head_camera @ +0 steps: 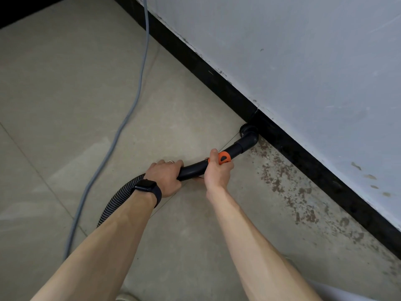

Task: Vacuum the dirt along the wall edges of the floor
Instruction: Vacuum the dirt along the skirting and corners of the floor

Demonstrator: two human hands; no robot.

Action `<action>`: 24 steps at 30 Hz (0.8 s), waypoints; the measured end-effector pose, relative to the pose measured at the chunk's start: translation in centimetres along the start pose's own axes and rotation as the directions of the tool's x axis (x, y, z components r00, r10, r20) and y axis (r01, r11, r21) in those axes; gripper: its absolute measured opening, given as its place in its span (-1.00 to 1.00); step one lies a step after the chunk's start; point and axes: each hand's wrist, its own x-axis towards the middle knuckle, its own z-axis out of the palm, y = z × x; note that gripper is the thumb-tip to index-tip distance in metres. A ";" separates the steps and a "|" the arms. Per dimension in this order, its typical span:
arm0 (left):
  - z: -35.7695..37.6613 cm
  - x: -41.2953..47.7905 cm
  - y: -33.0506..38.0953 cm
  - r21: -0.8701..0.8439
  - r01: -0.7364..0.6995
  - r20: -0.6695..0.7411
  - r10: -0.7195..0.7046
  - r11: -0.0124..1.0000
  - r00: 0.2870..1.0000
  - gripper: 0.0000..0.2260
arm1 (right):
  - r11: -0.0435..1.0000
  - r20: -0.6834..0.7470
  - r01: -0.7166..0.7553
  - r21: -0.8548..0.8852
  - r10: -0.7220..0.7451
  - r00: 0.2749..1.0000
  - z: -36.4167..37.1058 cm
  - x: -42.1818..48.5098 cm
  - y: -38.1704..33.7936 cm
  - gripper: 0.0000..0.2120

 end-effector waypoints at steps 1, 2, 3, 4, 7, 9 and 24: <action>-0.1 0.1 0.1 -0.003 0.002 0.000 -0.002 1.000 1.000 -0.76 | 1.000 0.000 0.003 0.003 -0.003 1.000 0.0 0.1 -0.1 -0.56; -0.1 0.2 0.2 -0.005 0.004 0.002 -0.004 1.000 1.000 -0.76 | 1.000 0.001 0.008 0.006 -0.008 1.000 0.0 0.2 -0.2 -0.56; -0.2 0.3 0.2 -0.008 0.006 0.004 -0.006 1.000 1.000 -0.76 | 1.000 0.003 0.012 0.005 -0.012 1.000 0.0 0.3 -0.3 -0.57; -0.2 0.4 0.3 -0.014 0.009 0.004 -0.009 1.000 1.000 -0.77 | 1.000 0.008 0.016 0.001 -0.016 1.000 -0.1 0.4 -0.4 -0.58; -0.3 0.7 0.1 -0.041 0.007 0.003 -0.007 0.999 1.000 -0.77 | 0.999 0.022 0.028 -0.018 -0.028 0.999 0.0 0.7 -0.7 -0.60; -0.3 0.9 -0.2 -0.050 0.004 -0.002 -0.004 0.999 1.000 -0.76 | 0.999 0.030 0.034 -0.017 -0.033 0.999 0.2 0.7 -0.9 -0.62; -0.4 1.4 -1.7 -0.124 0.017 -0.034 -0.022 0.992 0.999 -0.78 | 0.998 0.067 0.041 0.039 -0.043 0.997 2.5 0.9 -1.8 -0.56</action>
